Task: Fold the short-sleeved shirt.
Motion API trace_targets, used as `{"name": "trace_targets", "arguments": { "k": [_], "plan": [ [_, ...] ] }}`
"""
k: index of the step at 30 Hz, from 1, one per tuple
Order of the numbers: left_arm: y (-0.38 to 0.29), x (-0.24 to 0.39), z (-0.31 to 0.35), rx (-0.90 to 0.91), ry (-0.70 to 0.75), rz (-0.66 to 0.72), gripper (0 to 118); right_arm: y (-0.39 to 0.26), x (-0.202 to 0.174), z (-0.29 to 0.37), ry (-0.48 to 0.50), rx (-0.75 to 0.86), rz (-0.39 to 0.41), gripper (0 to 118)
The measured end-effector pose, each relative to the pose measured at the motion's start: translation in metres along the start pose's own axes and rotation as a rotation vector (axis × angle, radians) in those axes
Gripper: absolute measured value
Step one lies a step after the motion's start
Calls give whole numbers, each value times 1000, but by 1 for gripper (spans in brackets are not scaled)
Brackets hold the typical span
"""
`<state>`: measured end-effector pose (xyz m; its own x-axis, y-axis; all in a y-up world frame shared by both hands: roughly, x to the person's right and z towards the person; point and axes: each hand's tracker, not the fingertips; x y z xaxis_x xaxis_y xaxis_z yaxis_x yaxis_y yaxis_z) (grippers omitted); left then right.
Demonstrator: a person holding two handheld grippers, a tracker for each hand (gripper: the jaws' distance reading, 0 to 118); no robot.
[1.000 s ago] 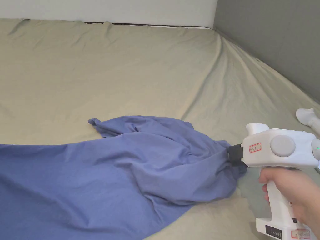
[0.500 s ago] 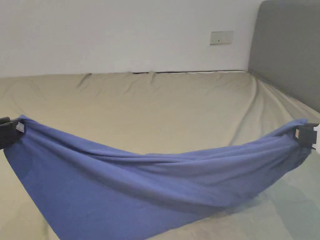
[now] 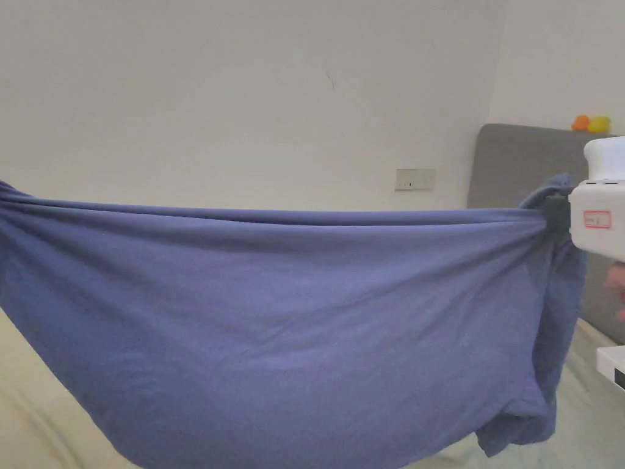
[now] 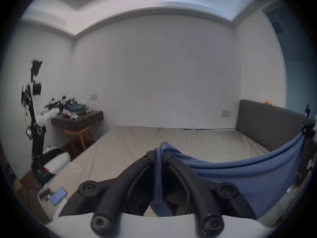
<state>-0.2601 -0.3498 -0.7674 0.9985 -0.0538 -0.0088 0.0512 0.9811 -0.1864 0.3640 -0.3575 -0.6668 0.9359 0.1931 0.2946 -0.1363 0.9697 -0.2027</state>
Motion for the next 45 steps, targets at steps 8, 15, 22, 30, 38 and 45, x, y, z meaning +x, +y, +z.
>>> {"name": "trace_targets", "arguments": {
  "k": [8, 15, 22, 30, 38, 45],
  "plan": [
    [54, -11, -114, 70, 63, -24, 7, 55, -16, -95, -75, 72, -22, 11],
    [50, 42, -130, 130, 98, -30, 7, 60, -44, -176, -120, 92, -43, 11],
    [-27, 44, -184, 65, 83, -18, 7, -9, -74, -237, -130, 16, -25, 11],
    [-151, 40, -174, -155, 48, 1, 7, -143, -89, -231, -47, -190, -10, 11],
    [-241, 34, -81, -251, -2, 16, 7, -231, -66, -115, 21, -282, -7, 11],
    [-268, 12, 34, -288, -36, 11, 7, -252, -38, 11, 53, -284, -28, 11]
  ]
}}
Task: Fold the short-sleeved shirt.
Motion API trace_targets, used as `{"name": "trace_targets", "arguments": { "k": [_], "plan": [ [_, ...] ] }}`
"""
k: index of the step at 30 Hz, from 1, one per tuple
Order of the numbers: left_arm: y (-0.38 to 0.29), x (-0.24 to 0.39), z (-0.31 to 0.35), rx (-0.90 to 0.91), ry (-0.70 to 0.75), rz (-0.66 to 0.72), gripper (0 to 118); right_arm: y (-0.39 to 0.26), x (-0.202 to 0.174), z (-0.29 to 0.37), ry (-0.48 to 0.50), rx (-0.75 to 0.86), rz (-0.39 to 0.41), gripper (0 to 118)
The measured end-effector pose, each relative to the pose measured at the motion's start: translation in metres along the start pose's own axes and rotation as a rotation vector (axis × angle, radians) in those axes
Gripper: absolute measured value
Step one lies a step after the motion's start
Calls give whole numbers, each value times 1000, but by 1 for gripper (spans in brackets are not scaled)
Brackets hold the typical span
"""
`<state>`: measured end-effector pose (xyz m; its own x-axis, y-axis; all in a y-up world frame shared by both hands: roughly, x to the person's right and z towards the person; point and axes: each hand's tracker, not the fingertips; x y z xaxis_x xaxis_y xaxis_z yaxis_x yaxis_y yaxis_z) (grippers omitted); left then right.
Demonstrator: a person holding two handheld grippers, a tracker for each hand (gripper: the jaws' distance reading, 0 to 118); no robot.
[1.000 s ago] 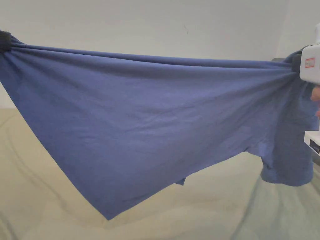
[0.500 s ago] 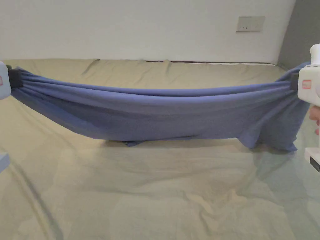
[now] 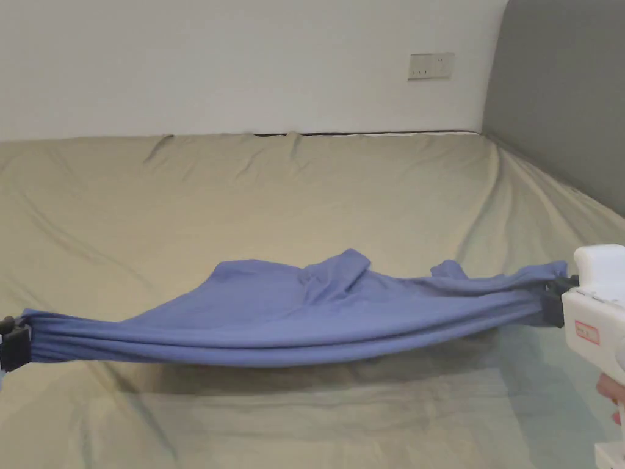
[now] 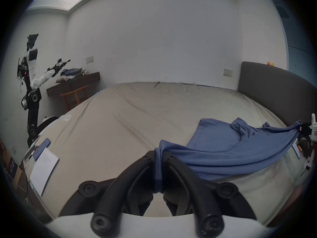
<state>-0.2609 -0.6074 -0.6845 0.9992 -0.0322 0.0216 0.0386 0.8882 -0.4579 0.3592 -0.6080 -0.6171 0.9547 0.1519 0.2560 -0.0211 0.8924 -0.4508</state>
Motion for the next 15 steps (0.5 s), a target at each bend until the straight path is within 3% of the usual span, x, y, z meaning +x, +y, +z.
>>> {"name": "trace_targets", "arguments": {
  "k": [4, 7, 15],
  "plan": [
    [-32, -14, 44, -52, -18, -1, 7, -30, 17, 46, 21, -43, -20, 11],
    [-58, -19, 61, -117, -54, -5, 7, -59, 21, 63, 41, -111, 44, 11],
    [-112, -21, 60, -250, -72, -51, 7, -118, 21, 61, 68, -269, 48, 11]
  ]
}}
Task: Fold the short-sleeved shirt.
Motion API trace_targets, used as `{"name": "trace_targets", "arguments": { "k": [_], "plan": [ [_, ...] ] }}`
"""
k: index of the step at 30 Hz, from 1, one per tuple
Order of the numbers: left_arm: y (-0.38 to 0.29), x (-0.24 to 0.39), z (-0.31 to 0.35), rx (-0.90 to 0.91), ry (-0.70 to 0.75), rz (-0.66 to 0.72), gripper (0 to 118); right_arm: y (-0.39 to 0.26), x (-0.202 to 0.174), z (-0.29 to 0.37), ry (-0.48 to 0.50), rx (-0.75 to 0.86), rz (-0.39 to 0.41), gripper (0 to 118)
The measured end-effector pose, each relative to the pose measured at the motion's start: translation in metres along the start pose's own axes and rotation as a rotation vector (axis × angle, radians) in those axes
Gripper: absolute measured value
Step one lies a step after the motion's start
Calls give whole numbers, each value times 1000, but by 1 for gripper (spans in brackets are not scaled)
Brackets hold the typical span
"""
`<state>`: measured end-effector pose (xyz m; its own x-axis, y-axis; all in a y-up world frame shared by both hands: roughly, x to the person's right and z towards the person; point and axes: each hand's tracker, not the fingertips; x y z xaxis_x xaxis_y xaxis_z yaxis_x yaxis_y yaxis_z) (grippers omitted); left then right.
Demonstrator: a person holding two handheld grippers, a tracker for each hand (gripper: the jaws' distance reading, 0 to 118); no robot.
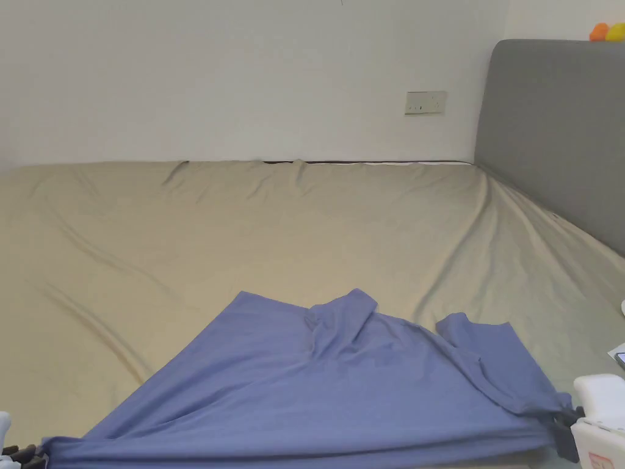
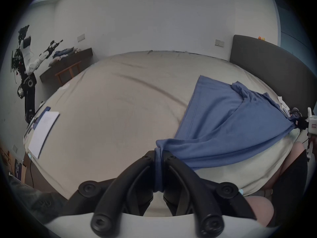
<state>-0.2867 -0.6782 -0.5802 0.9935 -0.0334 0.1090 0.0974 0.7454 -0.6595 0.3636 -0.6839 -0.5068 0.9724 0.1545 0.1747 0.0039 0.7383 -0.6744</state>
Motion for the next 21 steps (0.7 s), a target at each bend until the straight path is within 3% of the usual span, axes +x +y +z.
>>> {"name": "trace_targets", "arguments": {
  "k": [1, 2, 3, 4, 5, 6, 7, 8, 10, 13, 17, 21],
  "plan": [
    [-3, 0, -4, -28, -8, 16, 8, -4, 0, -2, -4, 2, -6, 11],
    [-6, 2, -8, -61, -13, 24, 19, -8, 0, -3, 0, -1, -13, 11],
    [-9, 2, -12, -90, -21, 26, 44, -11, 1, -4, 10, -10, -25, 13],
    [-11, 1, -14, -105, -23, 24, 89, -14, 1, -7, 29, -27, -37, 21],
    [-13, 0, -16, -113, -25, 32, 118, -15, 2, -8, 22, -33, -35, 50],
    [-15, 0, -15, -113, -27, 44, 118, -18, 3, -7, 5, -32, -39, 84],
    [-14, -5, -2, -32, -23, 57, 118, -17, 6, -3, 3, -28, -60, 105],
    [-5, -5, 6, -10, -29, 86, 118, -15, 12, 2, 20, -11, -116, 109],
    [12, -7, 19, 58, -33, 87, 118, -2, 23, 19, 31, 108, -226, 108],
    [55, -2, 61, 244, -1, 54, 118, 35, 31, 56, -20, 317, -299, 110],
    [99, 8, 120, 477, 14, 129, 118, 89, 14, 117, 11, 573, -291, 114],
    [100, 17, 140, 592, -33, 162, 118, 114, -23, 150, -26, 678, -205, 114]
  ]
}}
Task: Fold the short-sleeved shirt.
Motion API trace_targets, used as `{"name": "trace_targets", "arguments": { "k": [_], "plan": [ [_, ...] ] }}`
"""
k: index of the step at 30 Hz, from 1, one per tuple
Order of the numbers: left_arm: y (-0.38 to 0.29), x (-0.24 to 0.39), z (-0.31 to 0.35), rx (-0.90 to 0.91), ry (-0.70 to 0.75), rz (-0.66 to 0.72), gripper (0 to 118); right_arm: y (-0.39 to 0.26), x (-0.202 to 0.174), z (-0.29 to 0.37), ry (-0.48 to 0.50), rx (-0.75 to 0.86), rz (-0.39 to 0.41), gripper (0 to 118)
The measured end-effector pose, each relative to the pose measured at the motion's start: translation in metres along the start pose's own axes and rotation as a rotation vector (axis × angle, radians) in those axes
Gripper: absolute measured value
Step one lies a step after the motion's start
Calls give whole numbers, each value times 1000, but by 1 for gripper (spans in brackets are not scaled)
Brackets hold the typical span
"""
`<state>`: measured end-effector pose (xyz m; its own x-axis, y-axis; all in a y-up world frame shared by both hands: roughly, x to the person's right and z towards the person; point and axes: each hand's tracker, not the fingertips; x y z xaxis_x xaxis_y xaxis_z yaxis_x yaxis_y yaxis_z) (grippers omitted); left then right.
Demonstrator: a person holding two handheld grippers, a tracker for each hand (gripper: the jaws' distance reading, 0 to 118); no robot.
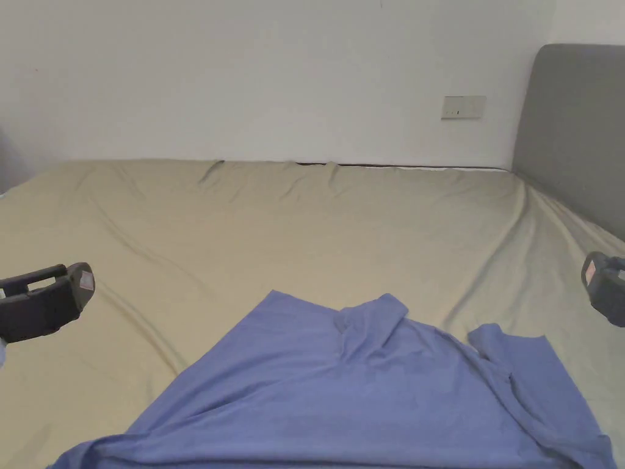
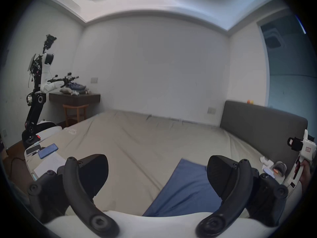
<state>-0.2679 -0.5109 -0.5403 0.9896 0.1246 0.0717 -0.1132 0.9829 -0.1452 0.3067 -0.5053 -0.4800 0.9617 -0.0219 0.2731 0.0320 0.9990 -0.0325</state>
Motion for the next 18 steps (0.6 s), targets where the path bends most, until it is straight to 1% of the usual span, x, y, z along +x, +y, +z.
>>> {"name": "trace_targets", "arguments": {
  "k": [1, 2, 3, 4, 5, 6, 7, 8, 9, 10, 11, 12, 15, 16, 17, 18],
  "plan": [
    [-1, 8, 8, 33, 23, -16, 118, -2, -8, 2, 11, 9, 29, 114],
    [-8, 12, 11, 38, 50, -57, 108, -8, -17, 3, 35, 6, 51, 107],
    [-16, 16, 12, 39, 70, -108, 70, -14, -24, 5, 57, 5, 64, 79],
    [-26, 18, 10, 33, 103, -139, 0, -23, -31, 4, 62, 1, 86, 17],
    [-39, 16, 5, 20, 146, -145, 0, -32, -39, 3, 1, -23, 114, 2],
    [-49, 12, 0, -60, 82, -122, 0, -39, -38, -5, 56, -45, 102, 2],
    [-57, 10, -7, -134, 22, -106, 0, -40, -41, -9, 166, -106, 94, 2],
    [-66, 11, -11, -165, 34, -116, 0, -42, -48, -11, 166, -127, 137, 2],
    [-69, 9, -14, -145, 55, -142, 0, -44, -55, -10, 141, -108, 188, 2],
    [-76, 7, -16, -148, 71, -167, 0, -55, -53, -11, 142, -105, 182, 2],
    [-80, 4, -20, -174, 70, -166, 0, -56, -55, -14, 177, -136, 159, 2],
    [-83, -3, -26, -204, 69, -136, 0, -57, -57, -17, 181, -149, 145, 2],
    [-94, -26, -41, -279, 87, -69, 0, -65, -57, -23, 180, -170, 165, 2],
    [-97, -30, -48, -348, 81, -48, 0, -66, -57, -24, 184, -178, 166, 2],
    [-101, -34, -57, -470, 62, -7, 0, -67, -57, -24, 190, -187, 162, 2],
    [-113, -41, -61, -501, 79, 21, 0, -69, -57, -24, 200, -198, 158, 2]
  ]
}}
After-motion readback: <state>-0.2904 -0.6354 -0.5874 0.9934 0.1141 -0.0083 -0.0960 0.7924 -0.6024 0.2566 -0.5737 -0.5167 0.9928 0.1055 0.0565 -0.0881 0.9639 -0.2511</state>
